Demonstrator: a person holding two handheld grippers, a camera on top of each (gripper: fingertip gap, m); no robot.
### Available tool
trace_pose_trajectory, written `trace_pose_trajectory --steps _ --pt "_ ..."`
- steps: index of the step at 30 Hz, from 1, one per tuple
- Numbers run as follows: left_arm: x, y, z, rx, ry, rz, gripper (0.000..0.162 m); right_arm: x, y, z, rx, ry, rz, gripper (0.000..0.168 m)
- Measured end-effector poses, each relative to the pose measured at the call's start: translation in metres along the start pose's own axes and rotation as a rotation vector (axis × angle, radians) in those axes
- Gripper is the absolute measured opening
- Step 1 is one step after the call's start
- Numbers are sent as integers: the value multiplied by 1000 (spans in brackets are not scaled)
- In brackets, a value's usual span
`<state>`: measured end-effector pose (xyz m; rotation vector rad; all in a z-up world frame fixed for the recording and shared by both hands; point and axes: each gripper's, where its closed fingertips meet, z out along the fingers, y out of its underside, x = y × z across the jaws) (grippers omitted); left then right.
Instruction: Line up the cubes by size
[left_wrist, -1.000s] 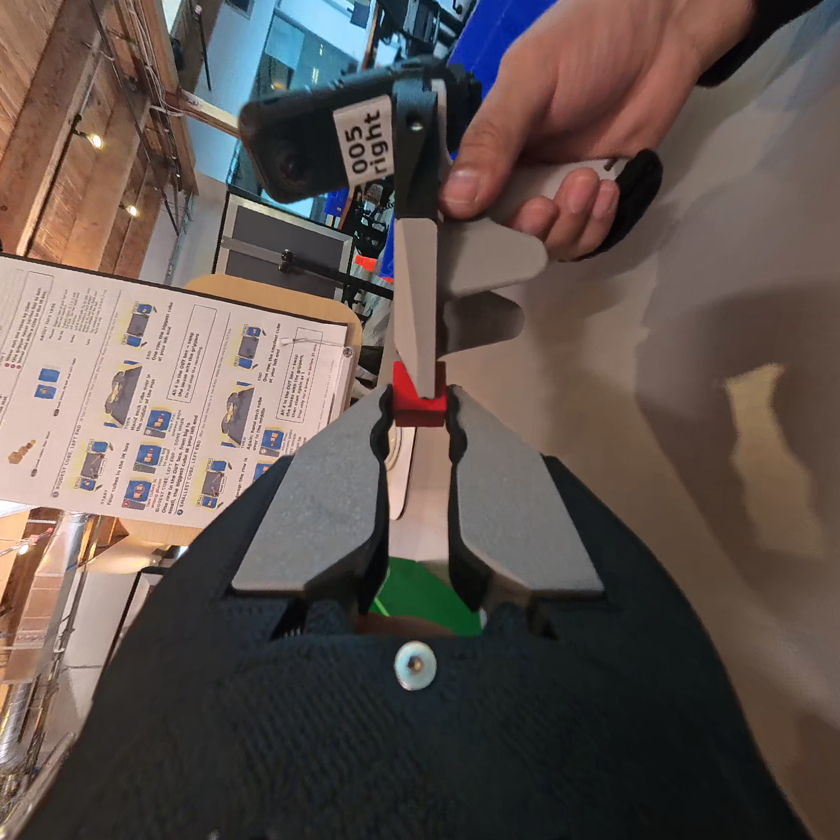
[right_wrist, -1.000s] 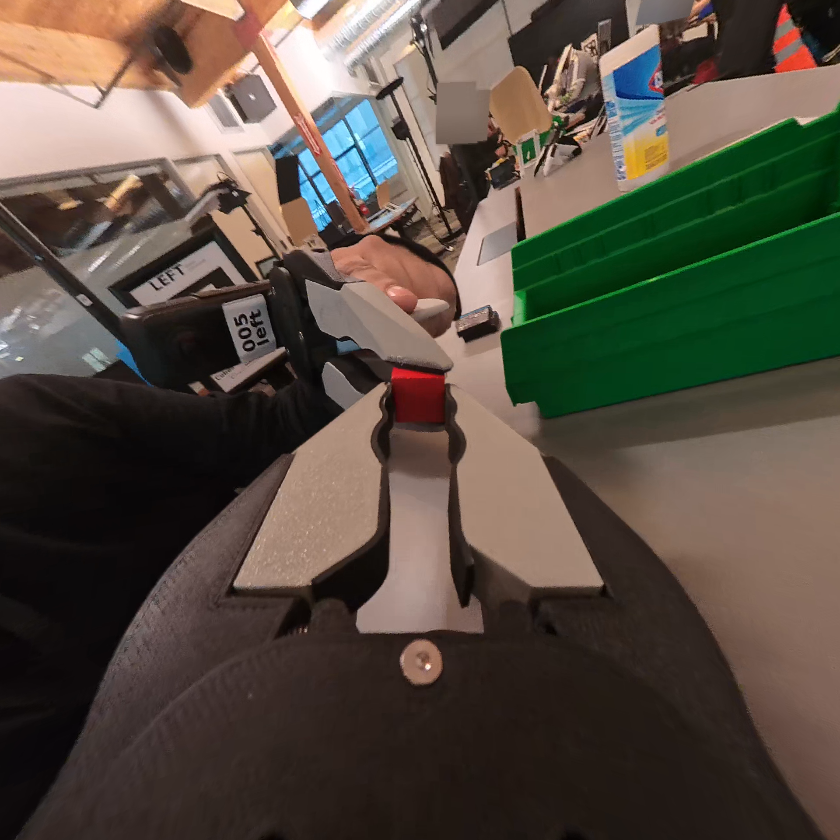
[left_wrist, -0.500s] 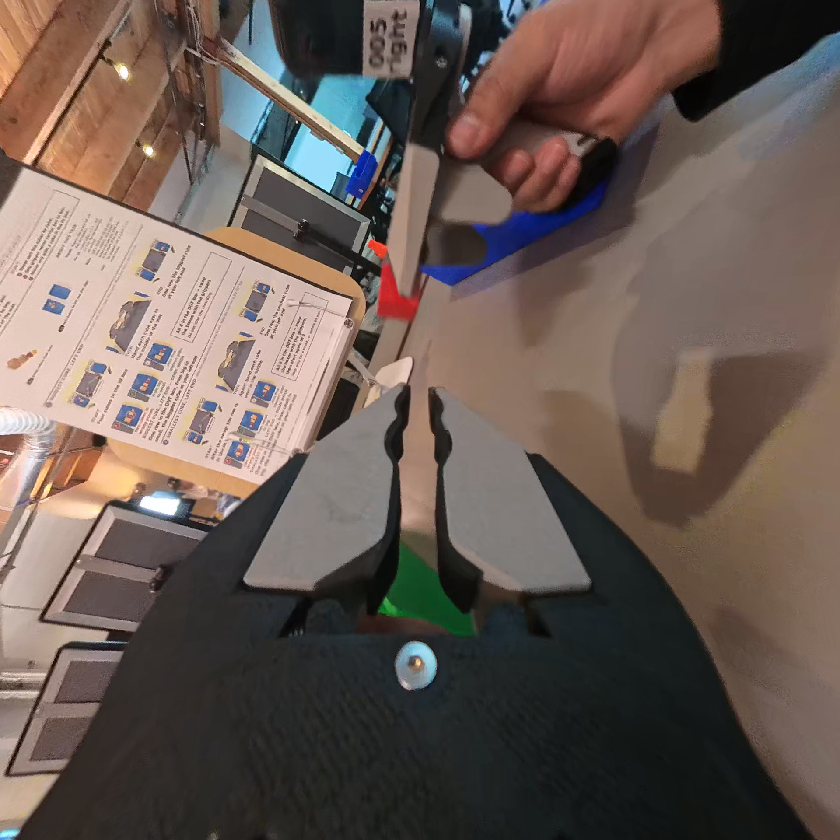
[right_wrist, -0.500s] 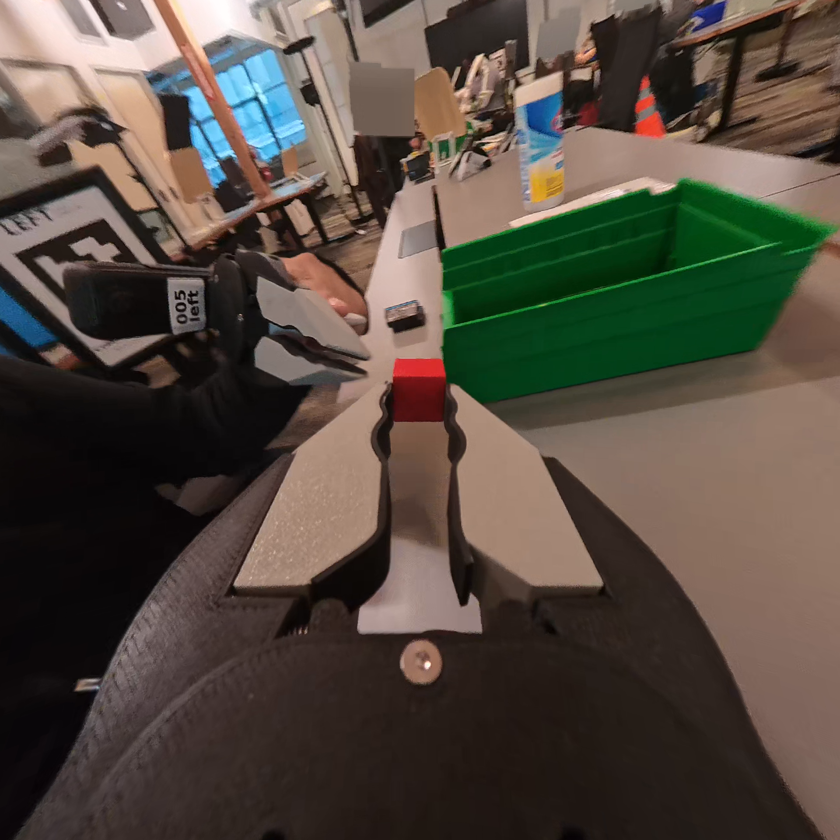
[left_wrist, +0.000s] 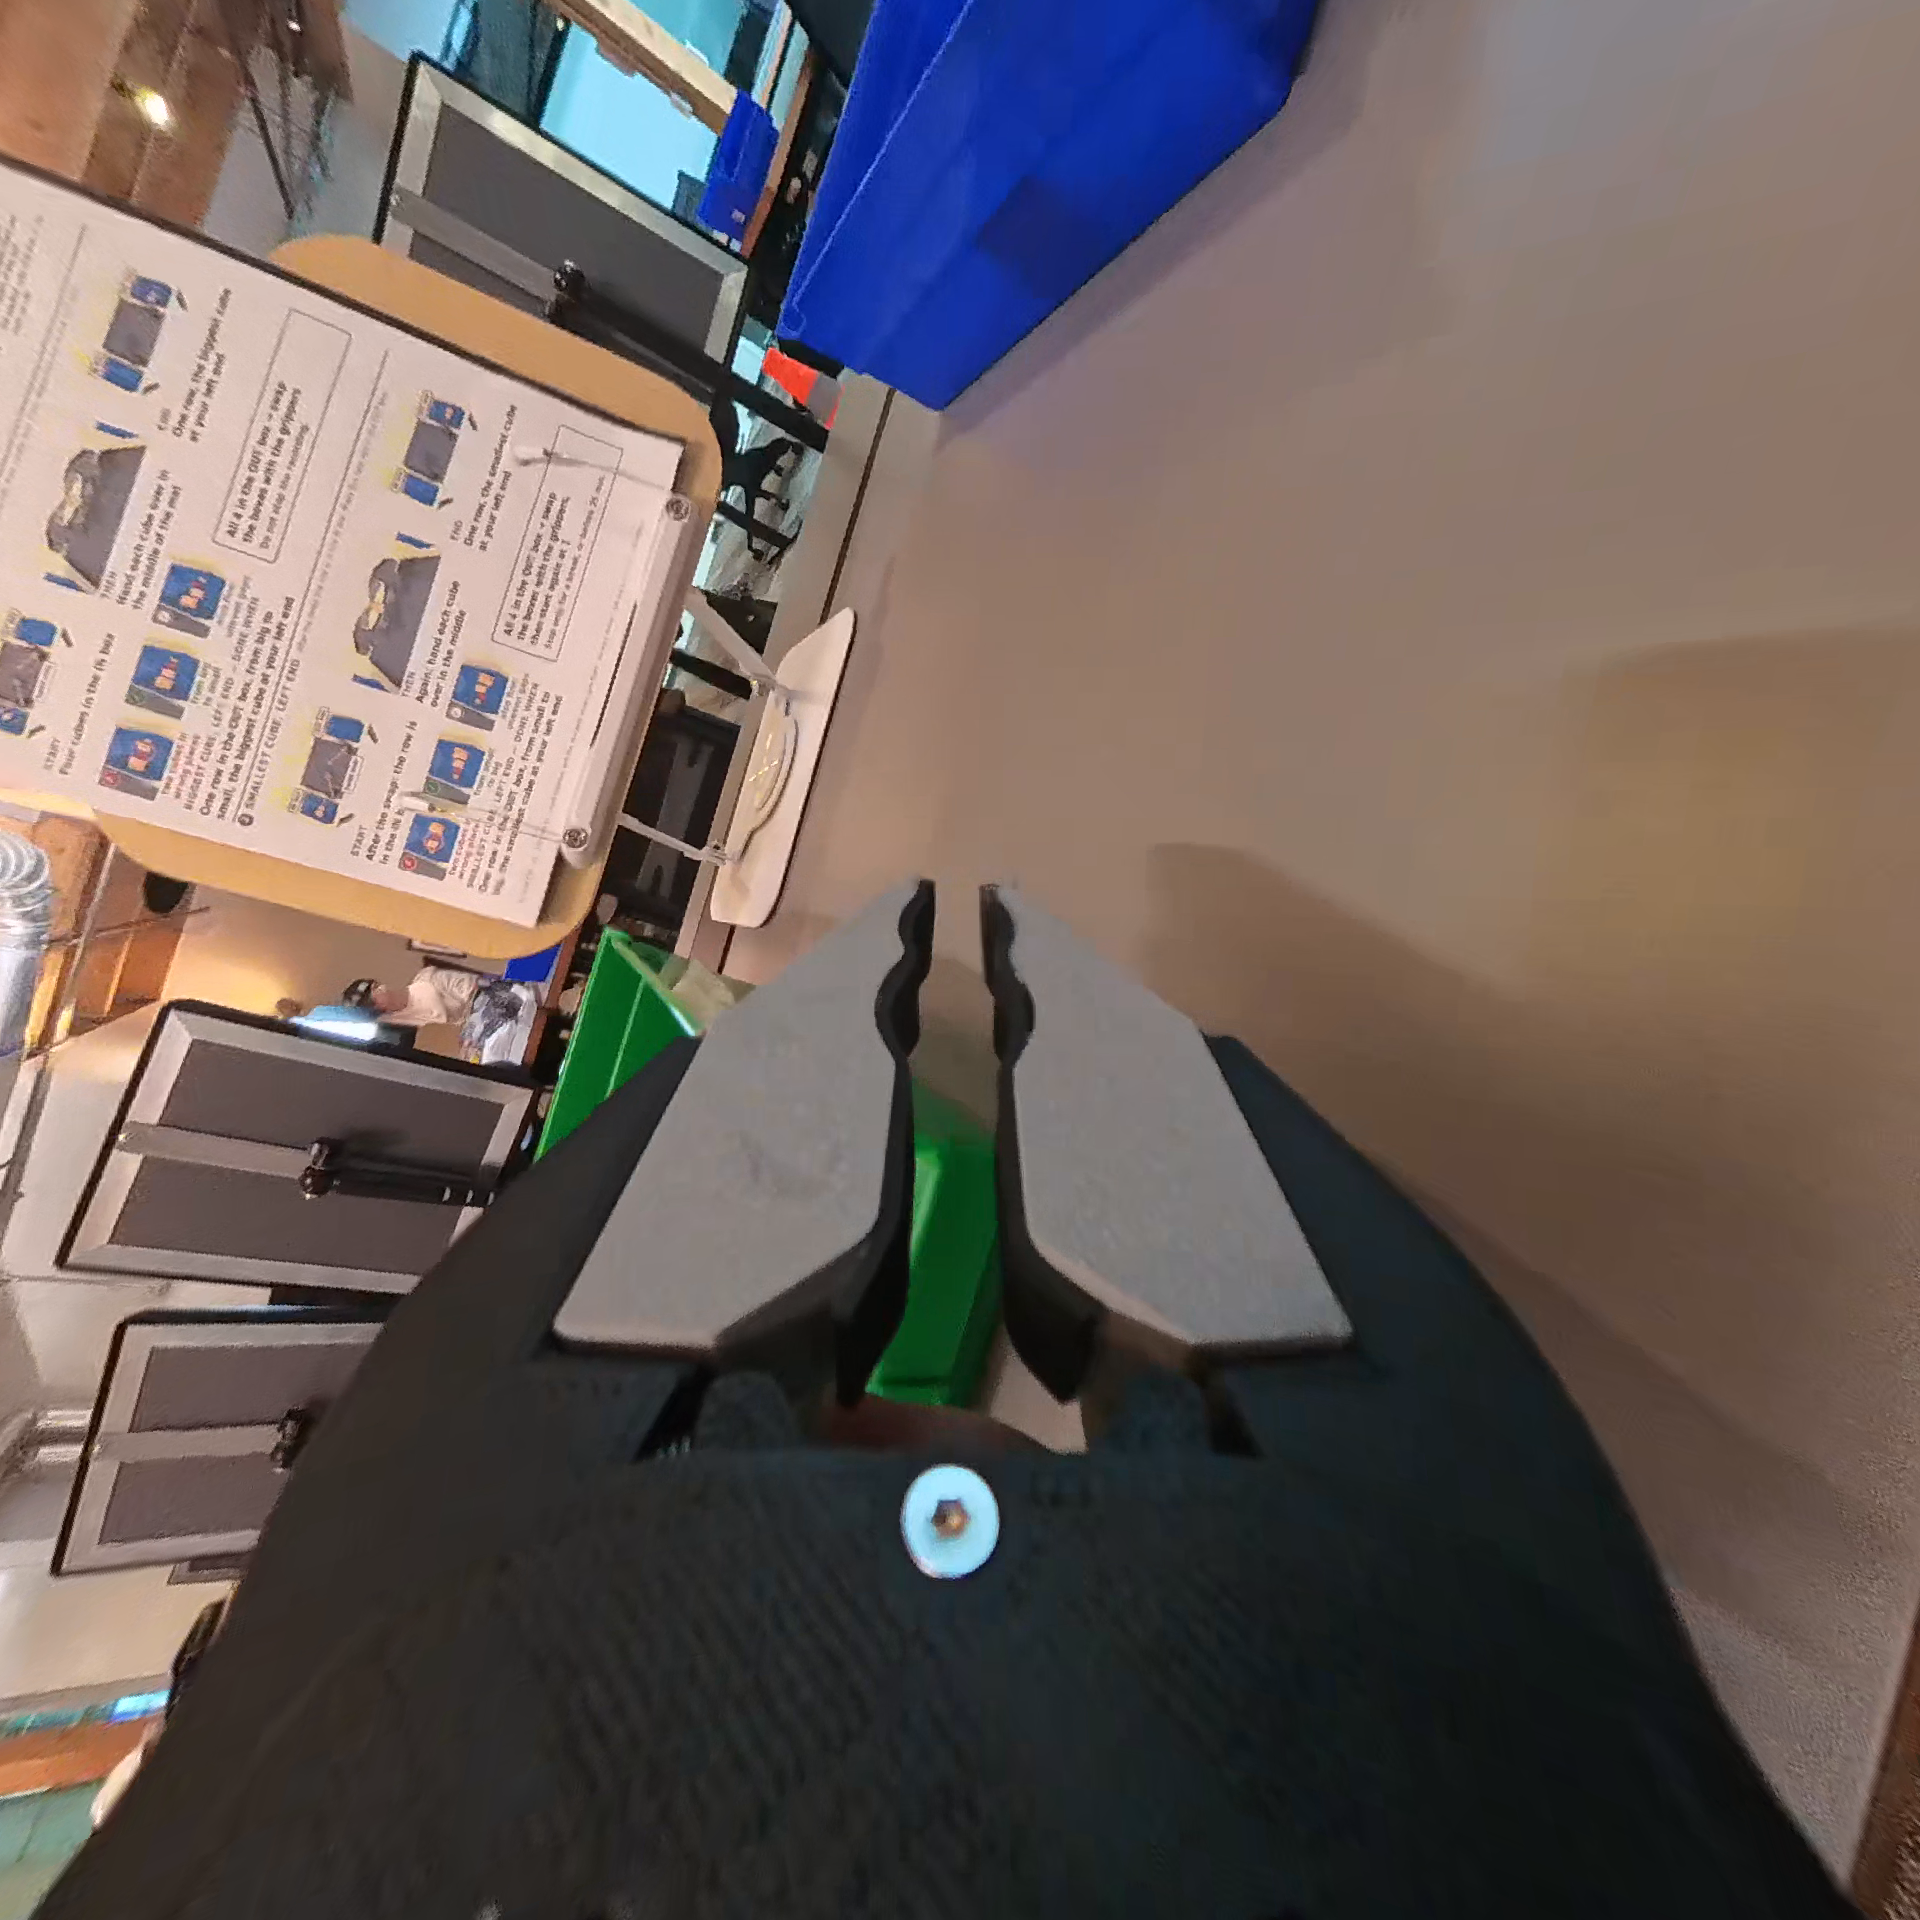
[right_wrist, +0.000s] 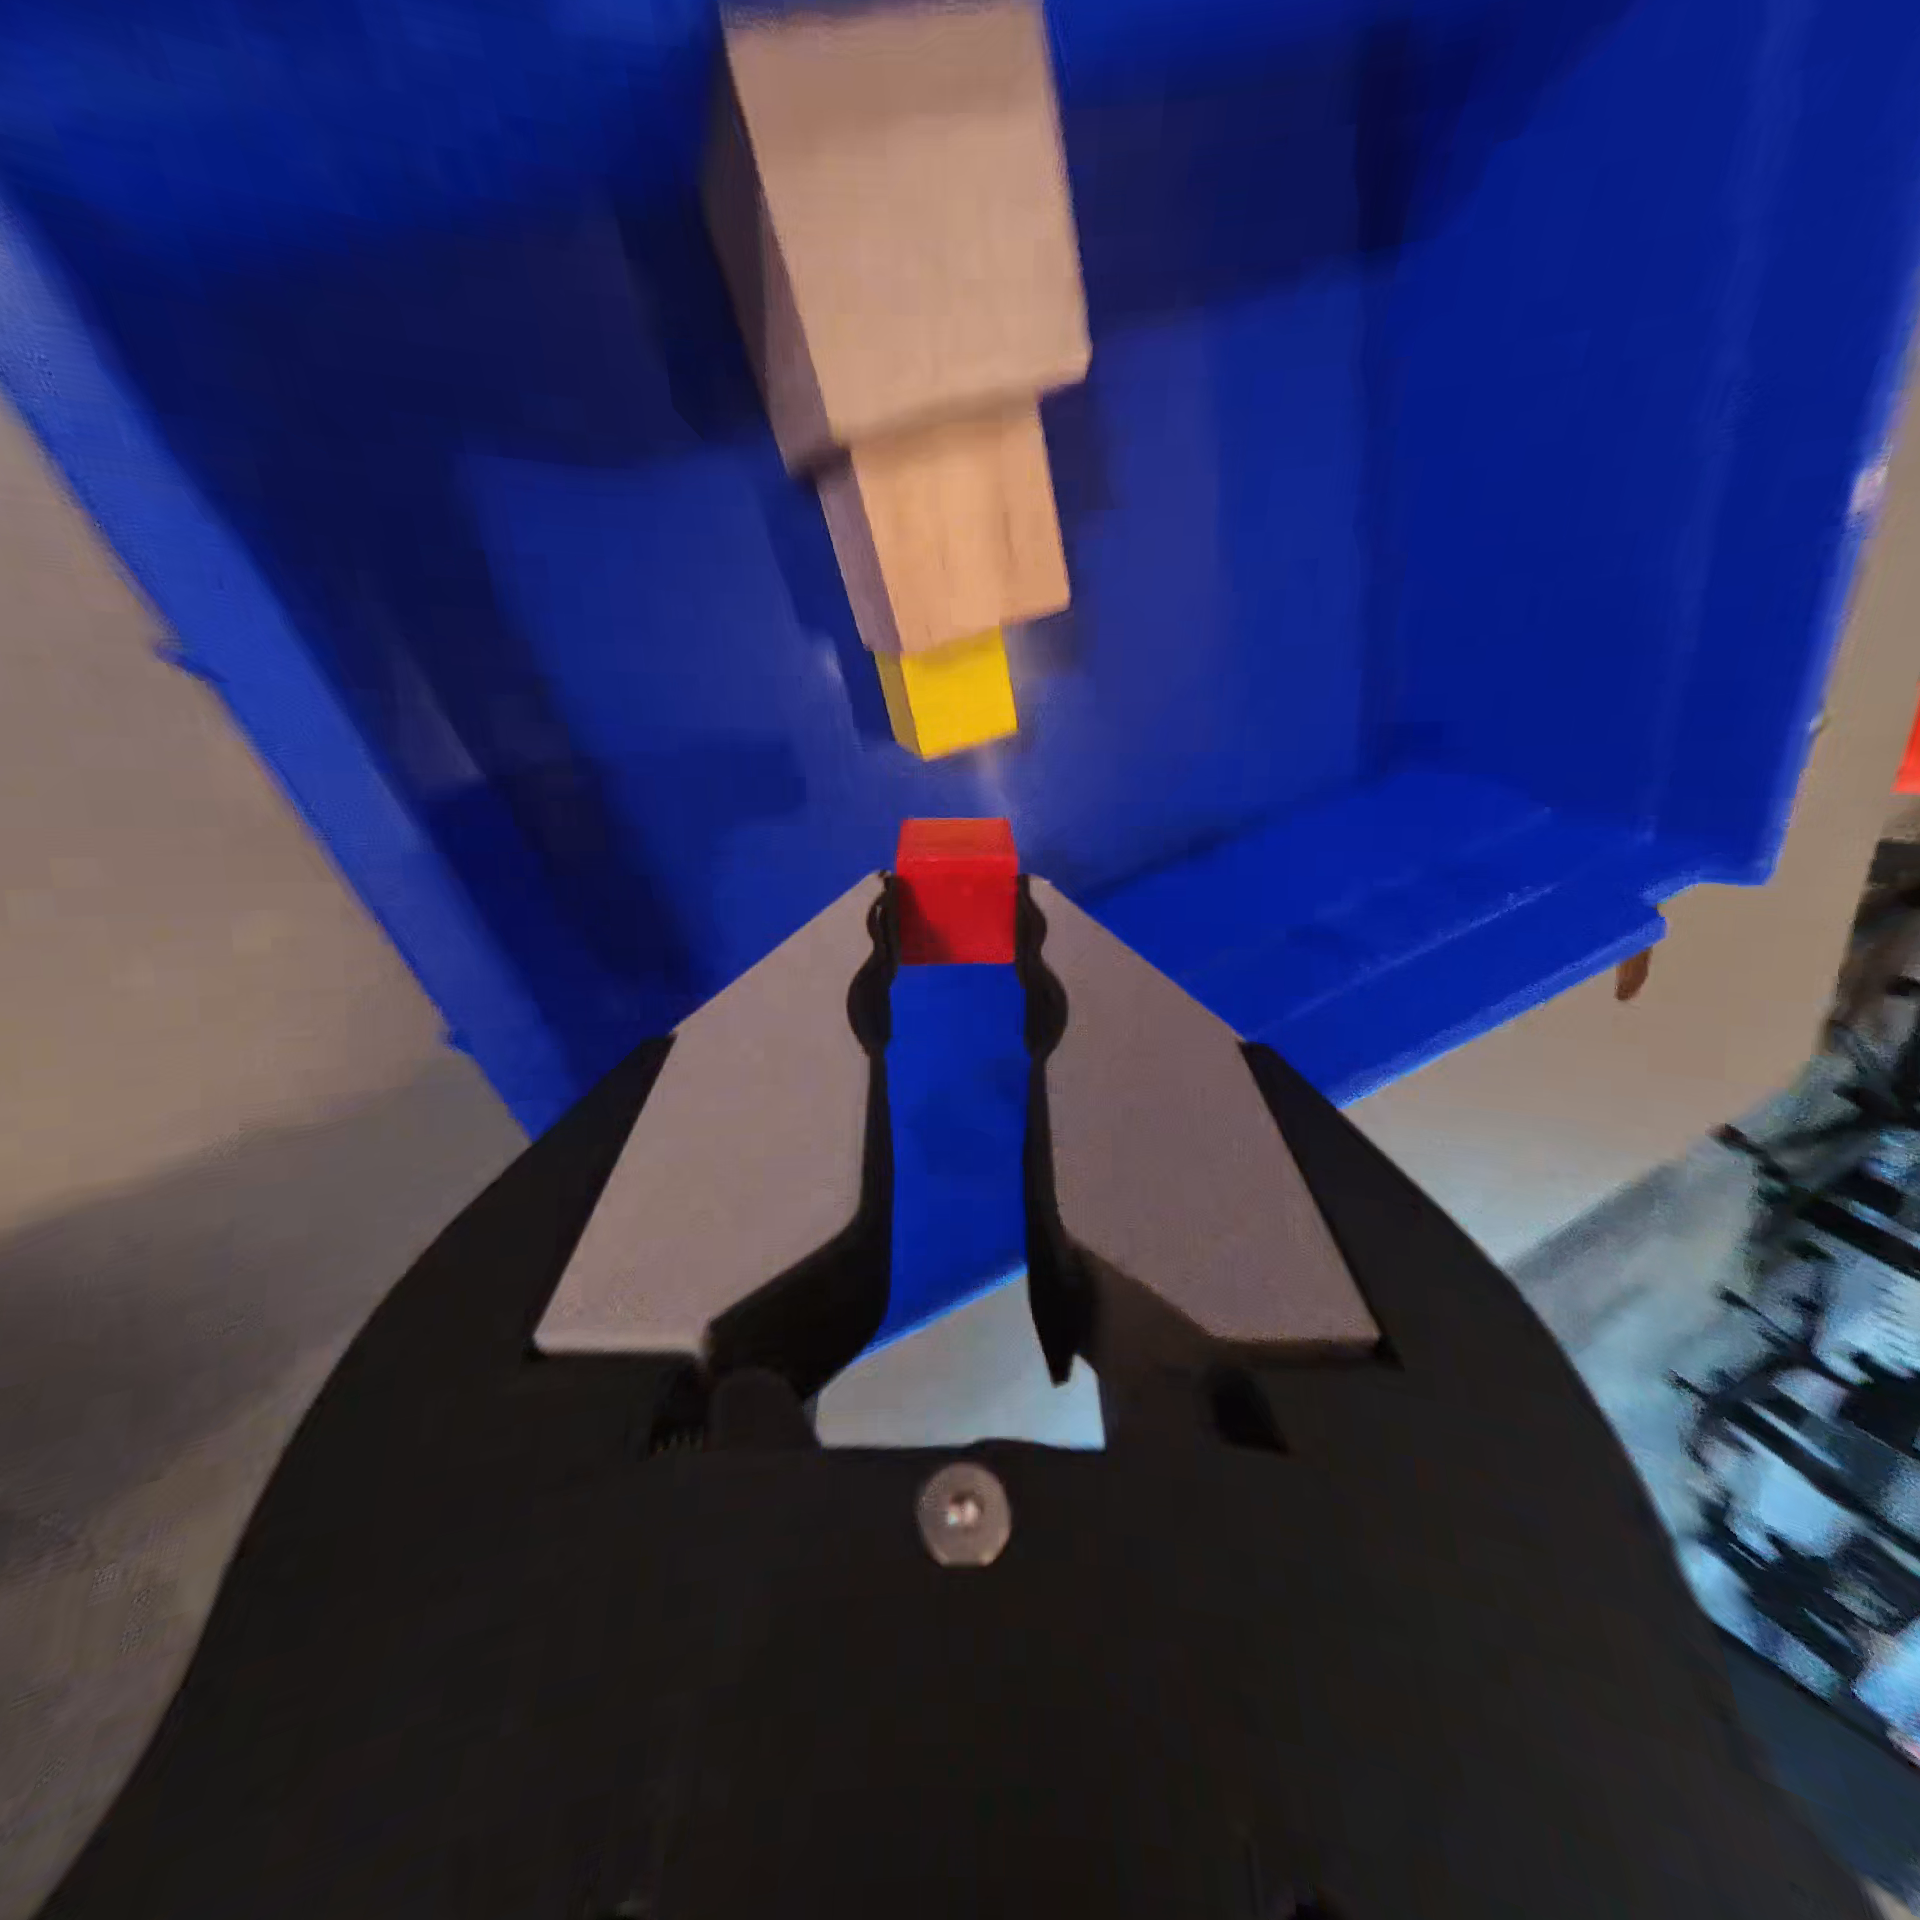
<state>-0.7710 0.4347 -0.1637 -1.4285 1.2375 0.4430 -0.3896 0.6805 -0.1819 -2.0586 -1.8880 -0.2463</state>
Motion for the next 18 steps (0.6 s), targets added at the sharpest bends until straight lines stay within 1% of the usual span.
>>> trace_pose_trajectory --steps 2,4,7,10,12,14,16,18 --pt "2 -6 2 8 11 17 7 8 19 24 -158 19 -95 20" --pt "3 -7 3 -1 12 30 8 6 26 42 -221 -32 -157 20" --pt "6 -5 1 -2 20 24 8 3 23 57 -212 -108 -155 20" --pt "5 1 0 -3 21 -1 8 -2 9 62 -143 -155 -156 20" --pt "5 5 1 -4 23 -20 8 -4 4 63 -121 -162 -165 20" --pt "6 7 3 -3 32 -35 9 -3 6 67 -139 -159 -172 20" --pt "8 9 6 -5 42 -40 11 -2 12 69 -169 -161 -161 28" --pt "10 11 6 -11 49 -55 16 -1 11 65 -150 -157 -135 32"
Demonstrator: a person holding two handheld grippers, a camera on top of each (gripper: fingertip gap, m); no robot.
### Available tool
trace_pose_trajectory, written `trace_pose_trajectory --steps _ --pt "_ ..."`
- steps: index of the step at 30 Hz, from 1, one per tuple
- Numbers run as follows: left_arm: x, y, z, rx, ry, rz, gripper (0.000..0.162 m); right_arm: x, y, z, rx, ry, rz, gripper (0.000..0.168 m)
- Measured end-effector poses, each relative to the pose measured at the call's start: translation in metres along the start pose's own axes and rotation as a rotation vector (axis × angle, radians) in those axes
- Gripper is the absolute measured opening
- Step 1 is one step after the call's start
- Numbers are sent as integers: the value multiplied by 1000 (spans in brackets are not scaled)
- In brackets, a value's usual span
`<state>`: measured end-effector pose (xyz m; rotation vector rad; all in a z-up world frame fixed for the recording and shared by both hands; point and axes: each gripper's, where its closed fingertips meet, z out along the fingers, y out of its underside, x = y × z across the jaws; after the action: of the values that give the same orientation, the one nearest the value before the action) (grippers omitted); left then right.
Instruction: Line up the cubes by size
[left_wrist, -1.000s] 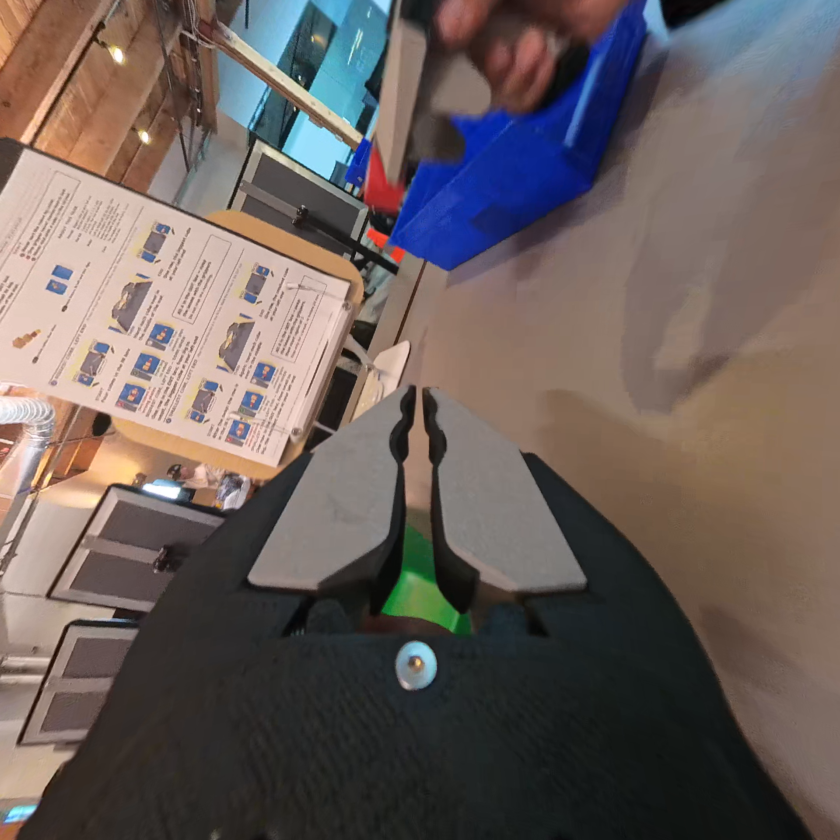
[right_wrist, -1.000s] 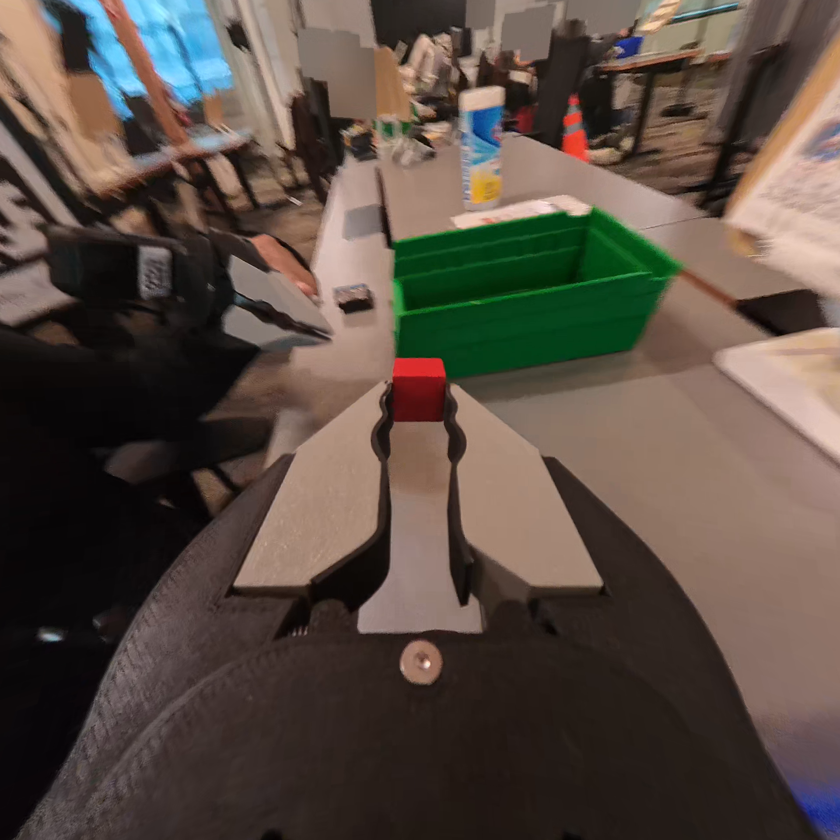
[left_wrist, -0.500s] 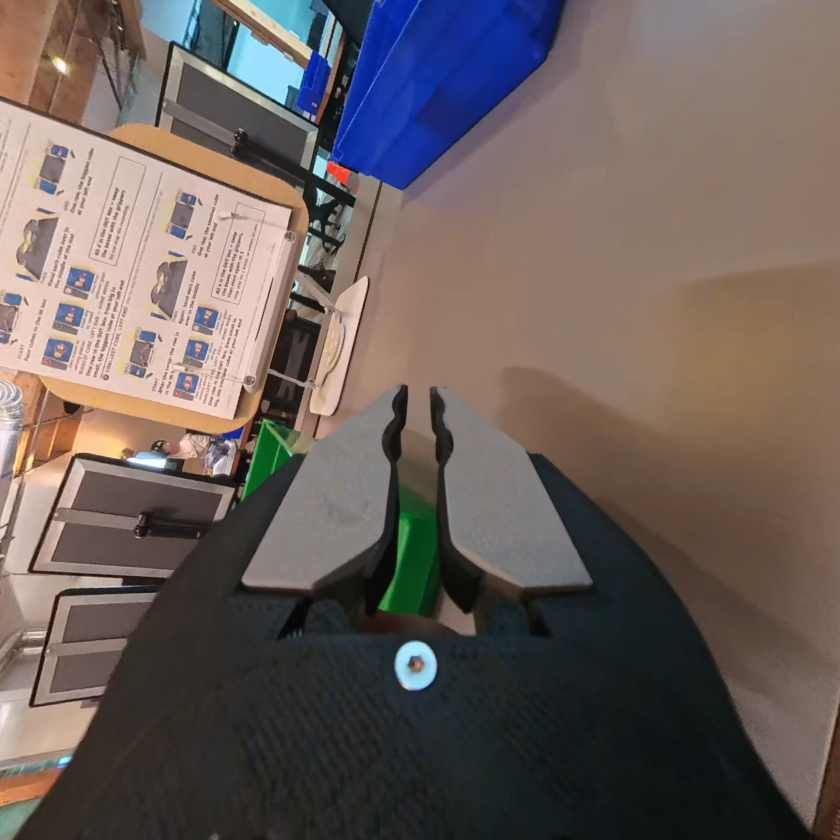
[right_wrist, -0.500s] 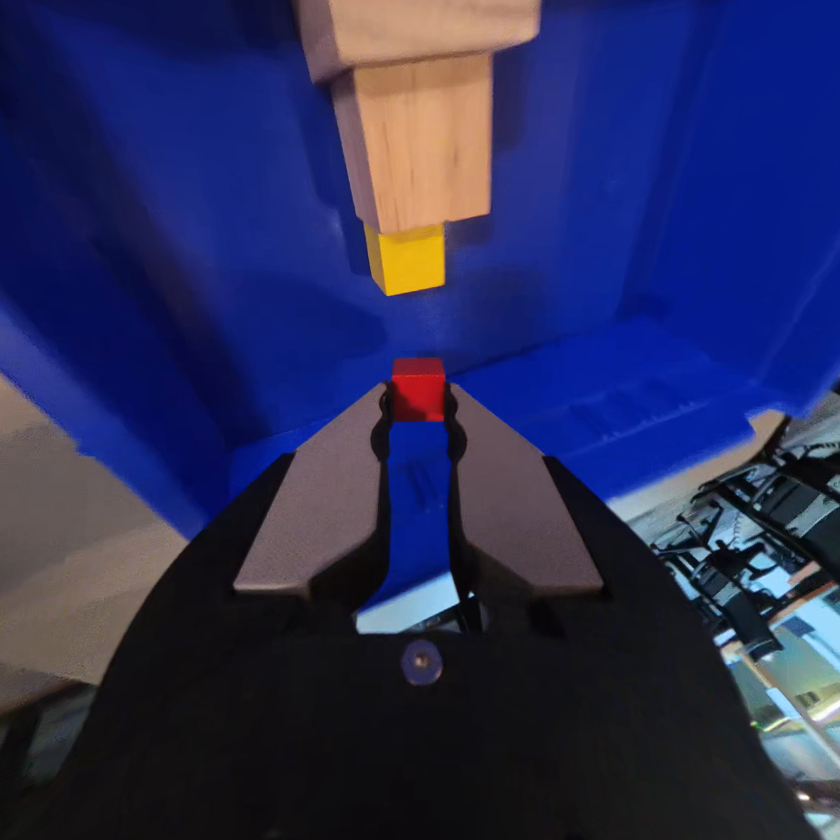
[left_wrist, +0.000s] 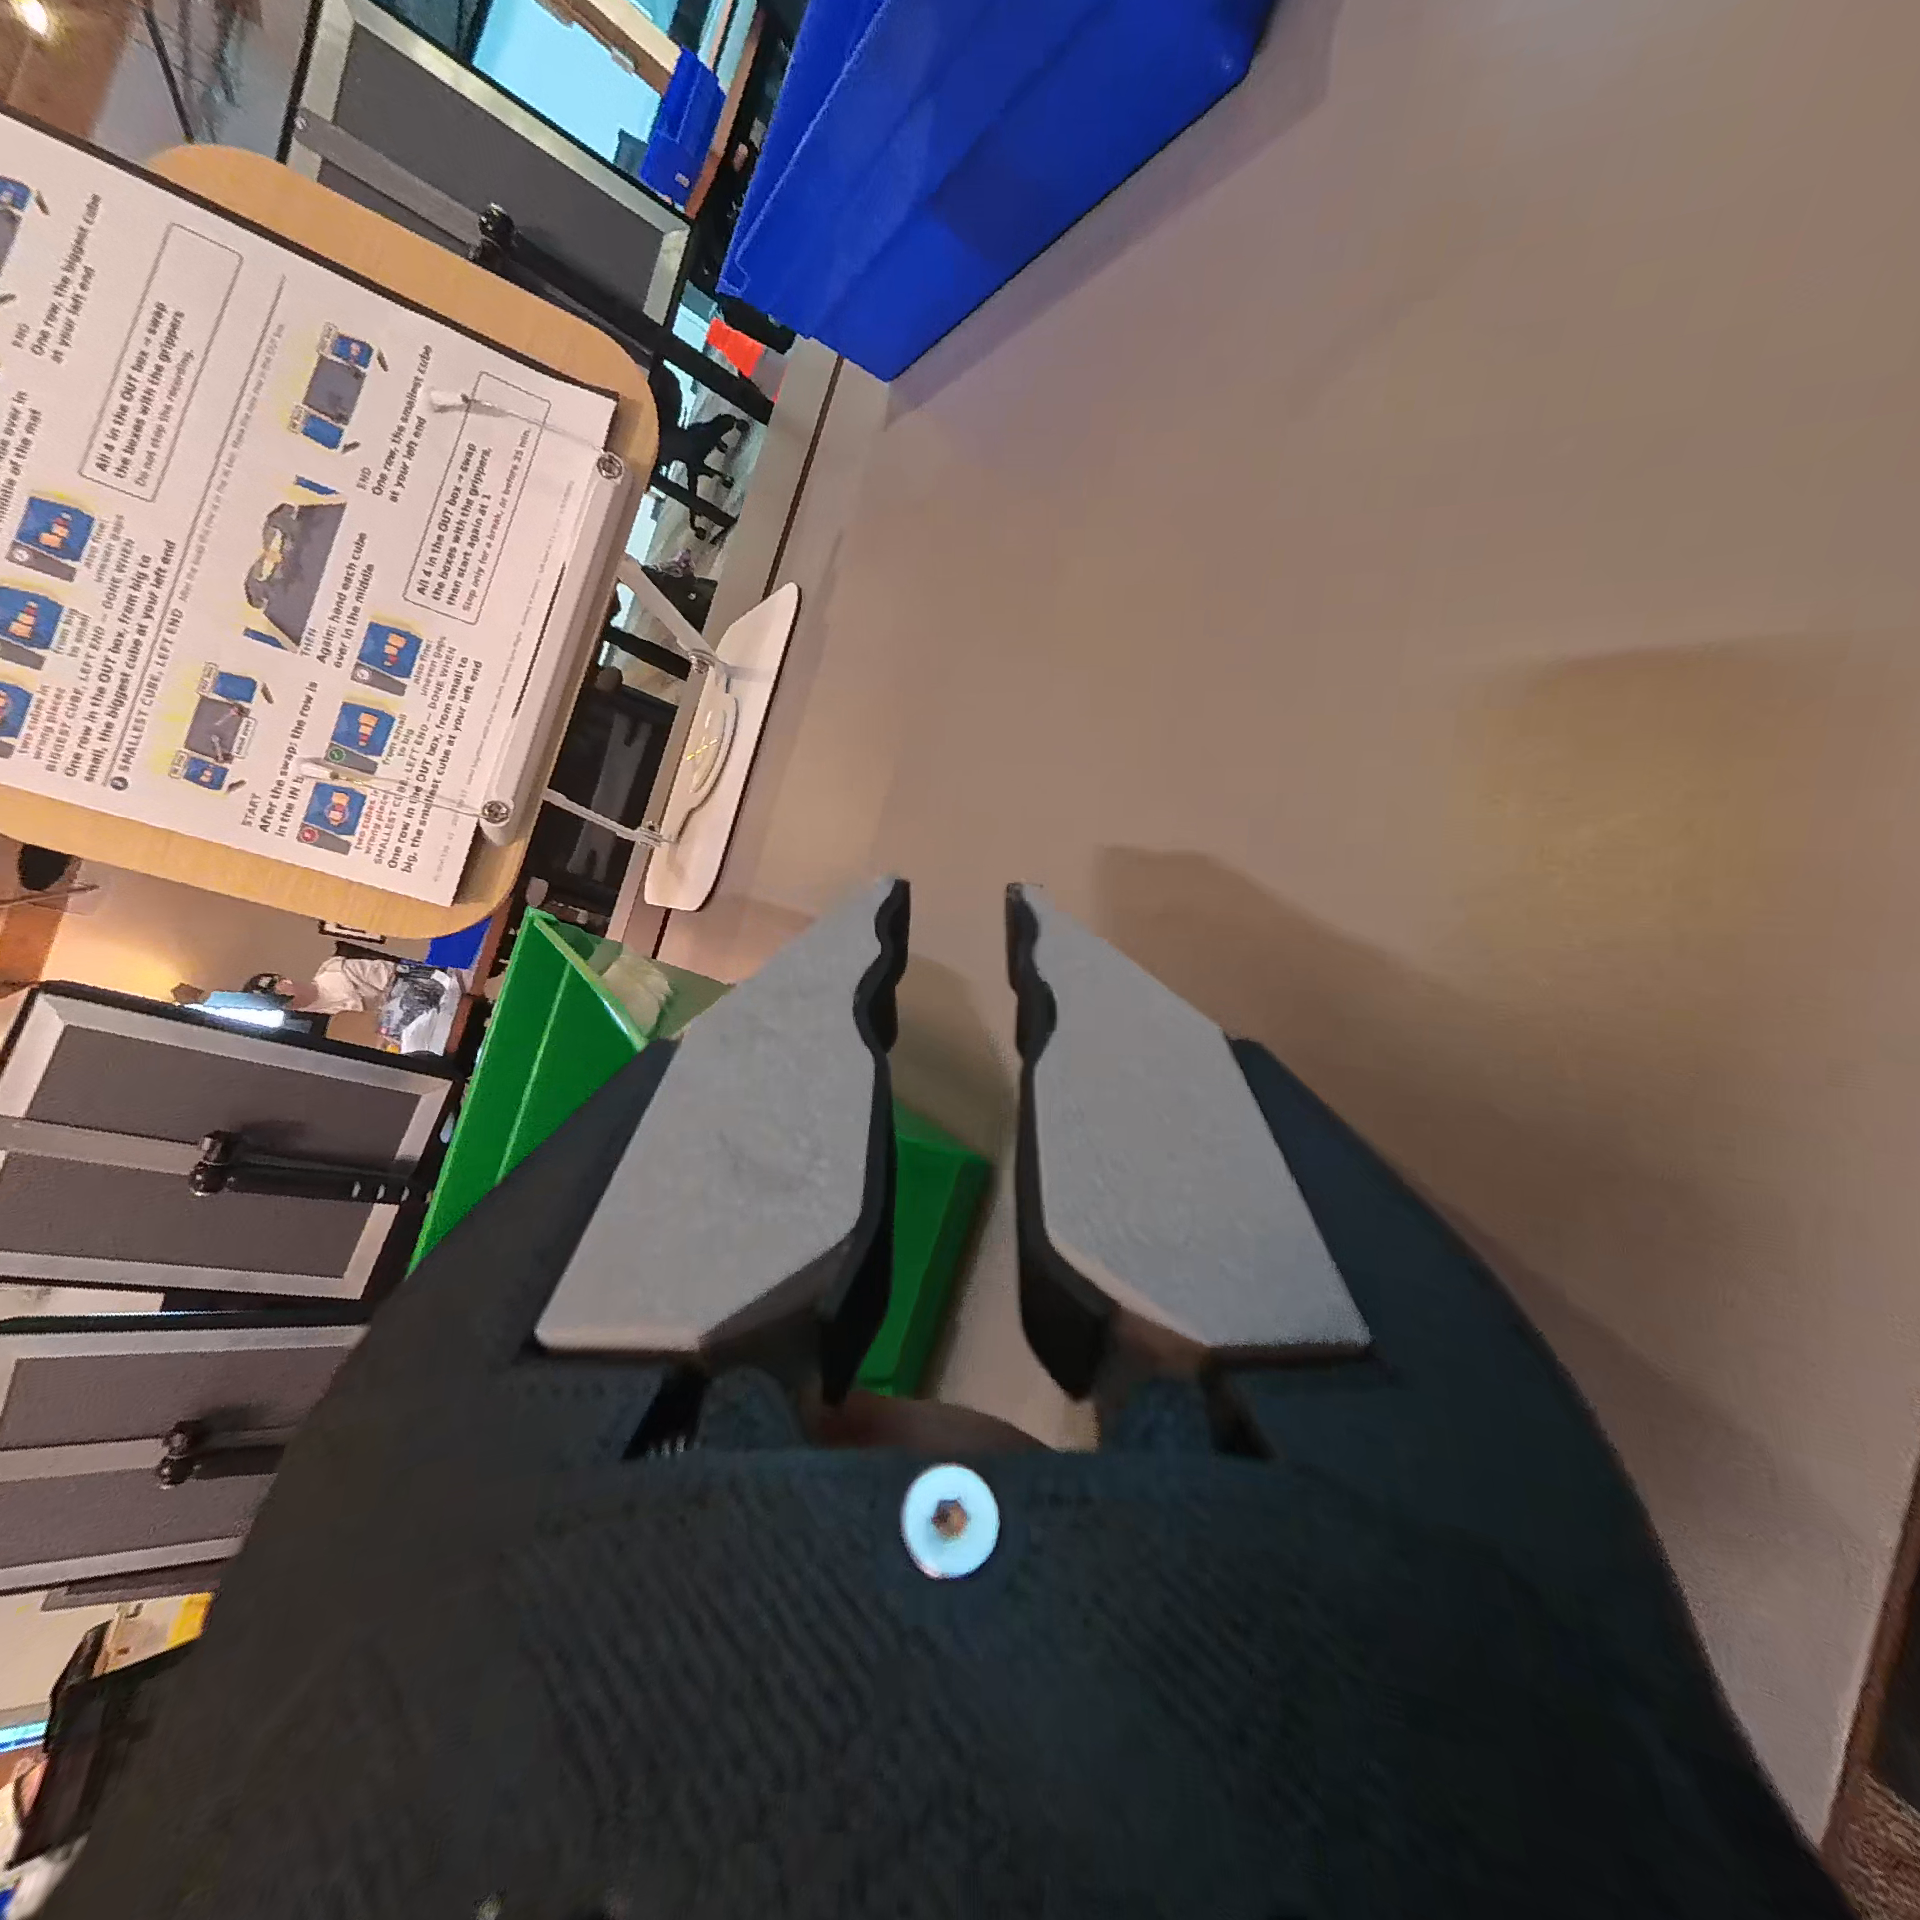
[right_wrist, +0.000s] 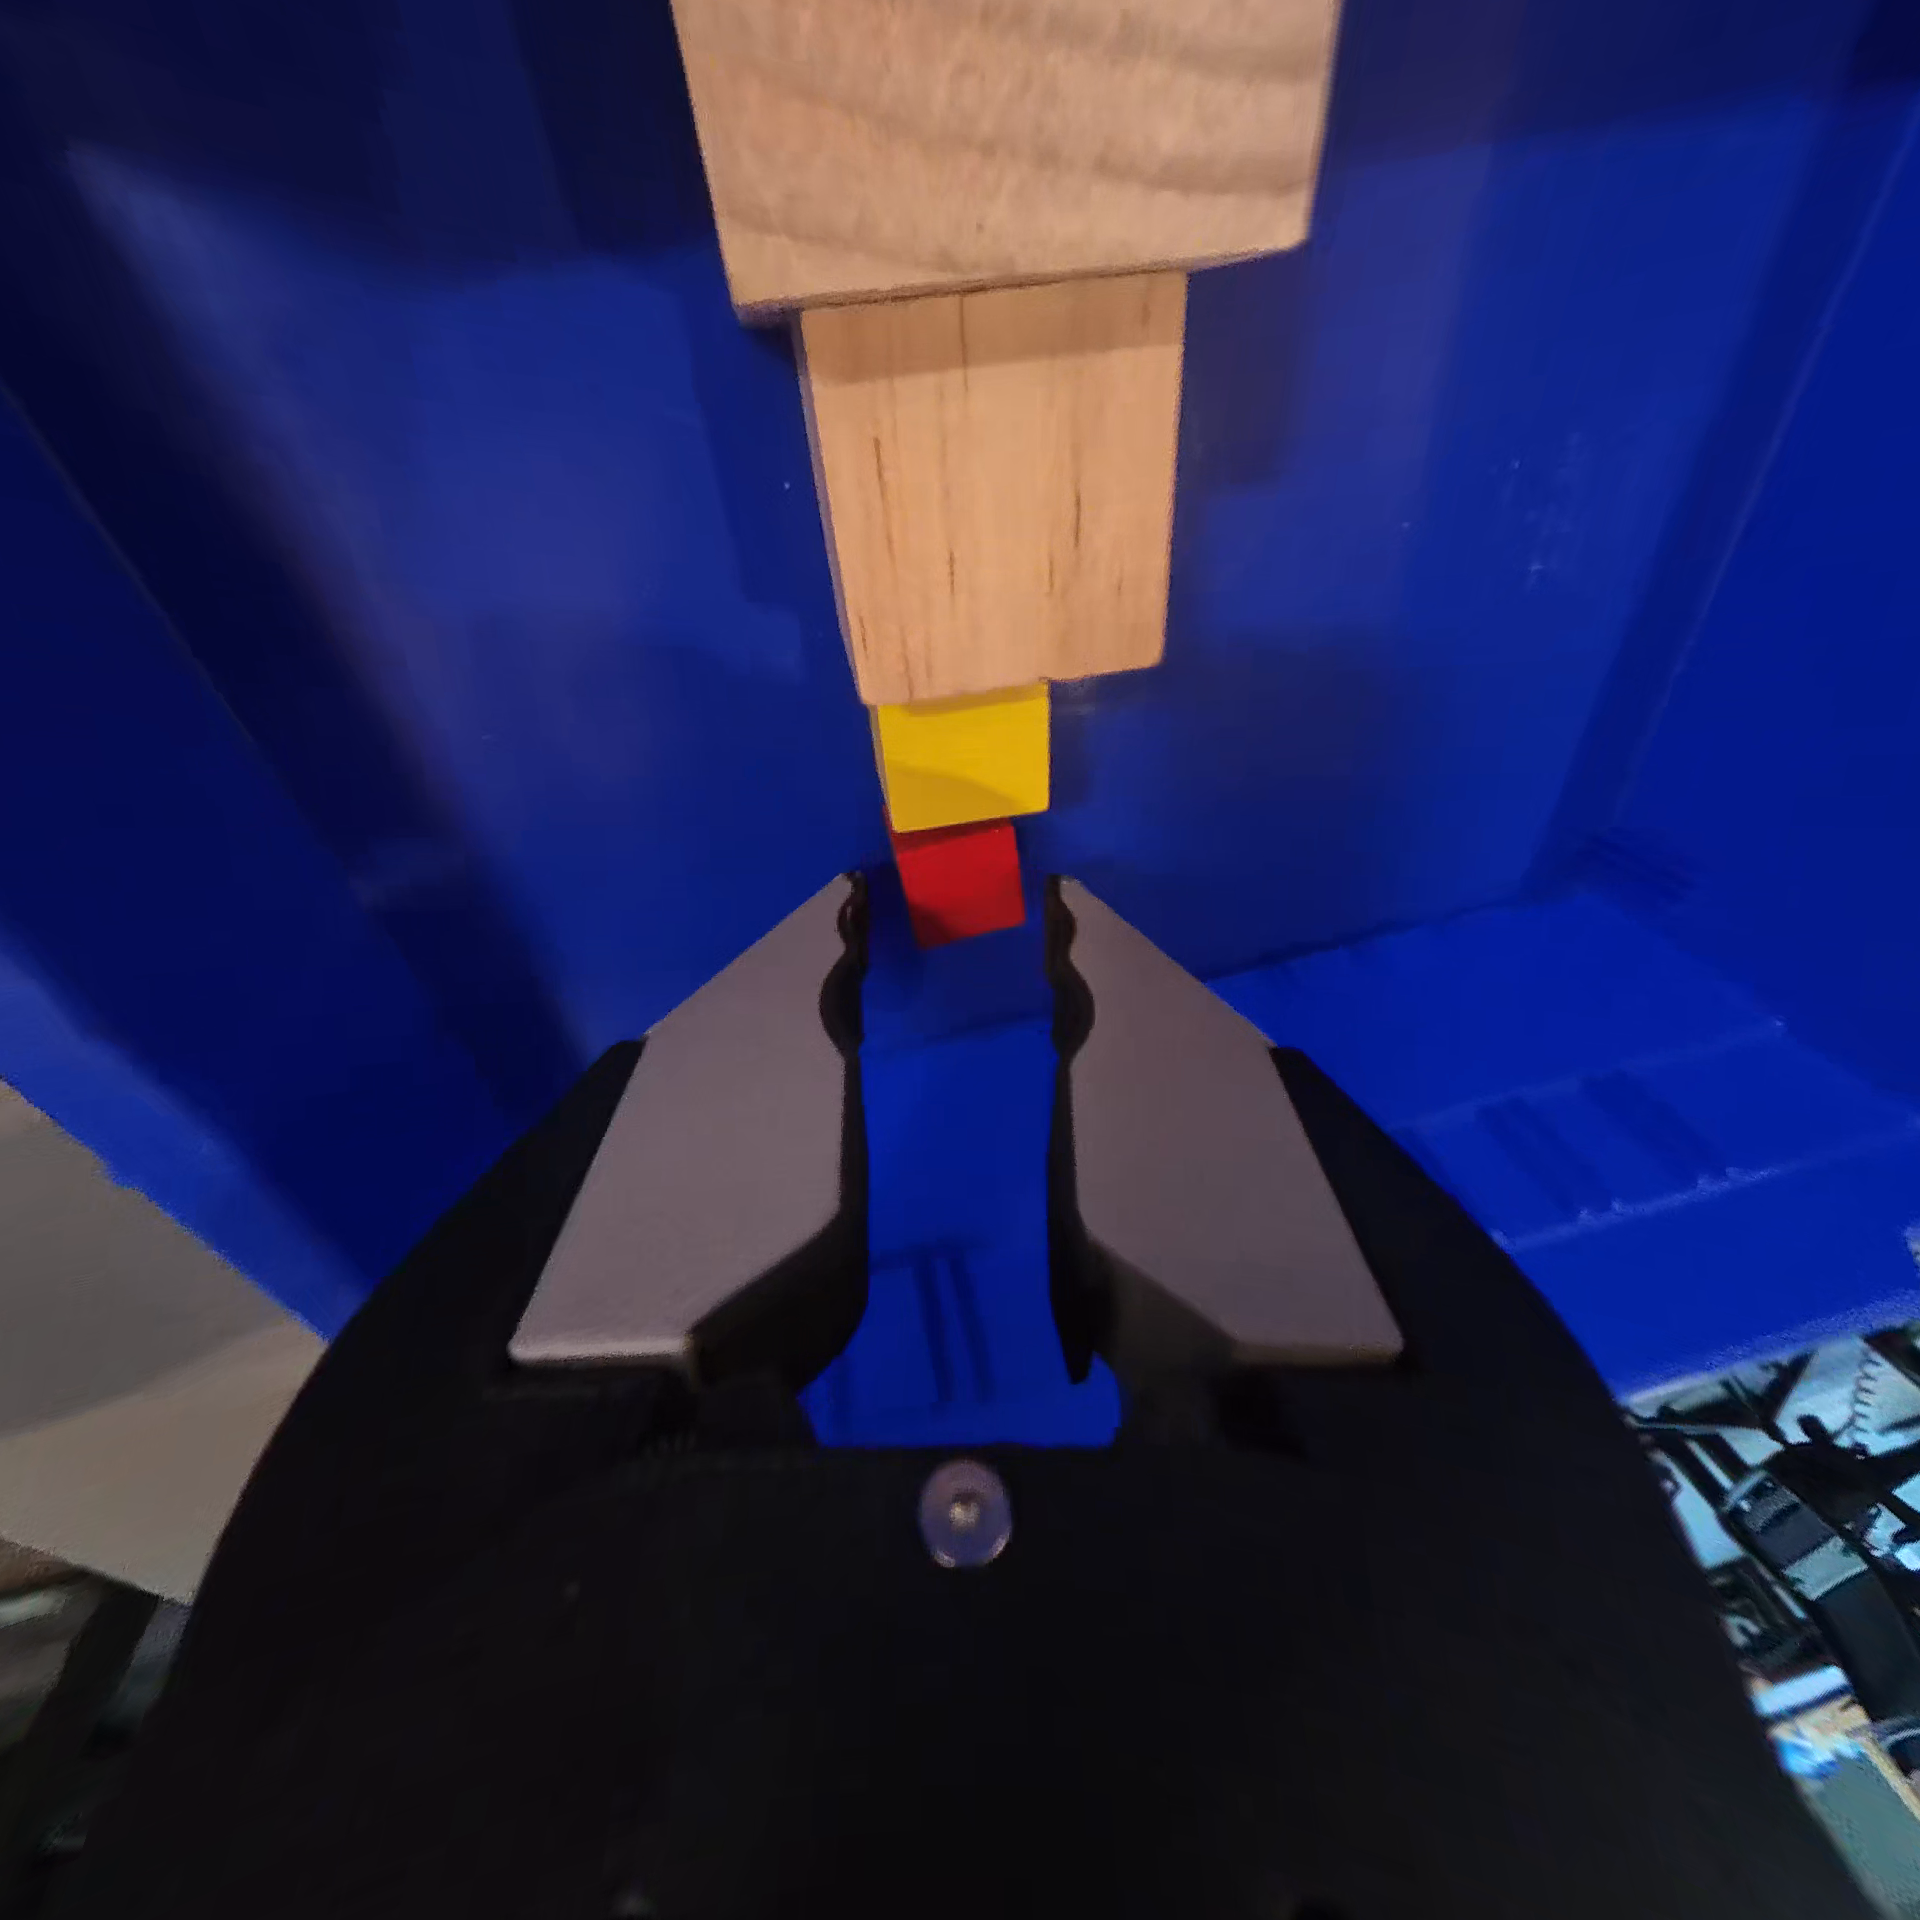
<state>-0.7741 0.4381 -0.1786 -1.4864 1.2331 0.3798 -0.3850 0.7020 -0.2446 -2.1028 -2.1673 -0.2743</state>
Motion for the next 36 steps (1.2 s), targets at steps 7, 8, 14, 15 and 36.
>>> trace_pose_trajectory --steps 7,8,14,15,36 --pt "-26 22 -12 -82 -64 -320 29 -17 -34 -73 410 86 168 53" --pt "-26 31 -14 -130 -59 -373 36 -31 -43 -83 480 83 175 54" --pt "-14 83 -20 -361 -83 -512 46 -112 -81 -92 636 146 194 58" --pt "-13 89 -20 -374 -93 -512 48 -125 -87 -86 635 138 192 60" --pt "-74 85 24 -240 -297 -819 2 -95 -136 -75 705 363 756 15"
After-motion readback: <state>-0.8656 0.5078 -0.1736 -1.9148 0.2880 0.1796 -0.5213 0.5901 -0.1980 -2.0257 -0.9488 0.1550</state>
